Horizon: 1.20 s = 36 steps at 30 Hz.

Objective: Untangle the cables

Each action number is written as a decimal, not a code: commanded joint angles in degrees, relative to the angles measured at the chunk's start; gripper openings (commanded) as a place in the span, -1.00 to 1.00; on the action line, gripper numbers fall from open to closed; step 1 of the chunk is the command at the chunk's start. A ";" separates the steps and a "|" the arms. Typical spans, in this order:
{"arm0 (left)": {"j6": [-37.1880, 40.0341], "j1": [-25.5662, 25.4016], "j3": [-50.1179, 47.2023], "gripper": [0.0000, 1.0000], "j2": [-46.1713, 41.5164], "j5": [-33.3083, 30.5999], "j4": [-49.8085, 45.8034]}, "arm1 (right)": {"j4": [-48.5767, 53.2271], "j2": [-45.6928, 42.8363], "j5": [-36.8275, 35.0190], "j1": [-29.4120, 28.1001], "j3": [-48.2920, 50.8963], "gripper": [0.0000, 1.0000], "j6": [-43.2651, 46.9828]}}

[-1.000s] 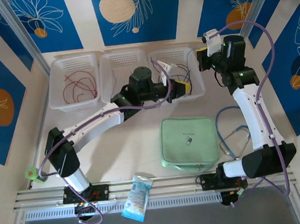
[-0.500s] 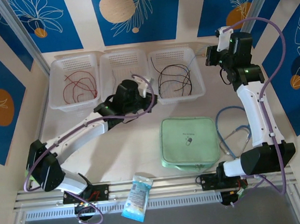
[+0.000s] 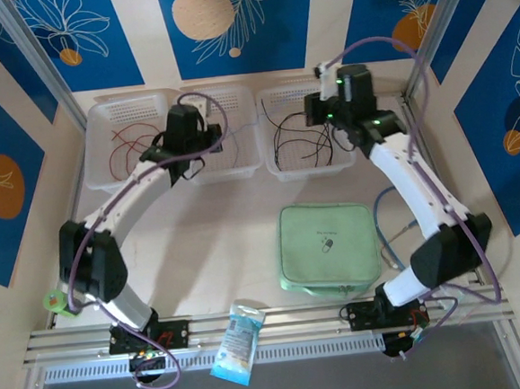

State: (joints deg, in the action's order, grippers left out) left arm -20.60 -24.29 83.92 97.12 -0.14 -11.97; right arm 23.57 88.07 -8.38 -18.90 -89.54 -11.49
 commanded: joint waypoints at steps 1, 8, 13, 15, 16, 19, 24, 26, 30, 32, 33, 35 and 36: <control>1.77 2.01 9.33 -1.00 7.43 3.12 -2.15 | -5.69 7.27 -0.93 -3.01 -3.77 -1.00 -7.97; 2.24 6.54 25.15 0.49 23.14 10.51 -8.29 | 5.57 31.56 -2.53 -9.85 -29.91 -1.00 -7.38; 4.09 6.78 24.71 0.83 21.18 4.62 -9.63 | 14.08 43.42 -3.33 -12.19 -46.28 -1.00 -6.69; 4.45 7.13 24.63 0.95 20.21 3.44 -10.98 | 15.66 46.51 -3.41 -12.77 -50.16 -1.00 -7.17; 4.51 7.38 24.43 0.96 19.65 3.59 -11.51 | 16.25 47.78 -3.12 -12.98 -51.59 -1.00 -7.31; 4.02 8.26 20.52 0.99 16.04 3.55 -10.32 | 17.46 50.85 -2.98 -13.61 -54.21 -1.00 -8.38; 2.14 11.07 10.63 0.99 7.98 4.43 -6.09 | 17.60 53.87 -1.81 -14.15 -54.87 -1.00 -10.75; 1.43 12.32 8.38 0.99 5.37 7.13 -5.05 | 18.21 55.00 -3.00 -14.56 -55.08 -1.00 -10.49; 1.07 13.61 5.43 0.99 0.26 13.54 -2.65 | 23.23 59.09 -8.80 -15.86 -58.92 -1.00 -8.49; 1.01 13.57 4.75 0.99 -1.89 13.75 -2.55 | 23.33 59.83 -8.28 -16.13 -58.34 -1.00 -8.30; 1.00 13.63 4.34 0.99 -2.89 13.94 -2.35 | 22.93 59.85 -7.60 -16.24 -57.60 -1.00 -8.49; 1.40 13.60 3.89 0.99 -4.51 13.98 -2.48 | 21.72 59.83 -4.85 -16.26 -56.25 -0.96 -7.76; 1.76 13.62 3.80 0.99 -5.35 13.88 -2.68 | 21.26 59.85 -3.34 -16.19 -55.86 -0.81 -6.88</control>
State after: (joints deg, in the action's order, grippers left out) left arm -19.14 -10.63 88.75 94.63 11.40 -15.79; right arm 44.62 148.44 -14.48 -34.83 -145.86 -20.10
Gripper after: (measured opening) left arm 0.994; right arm 0.073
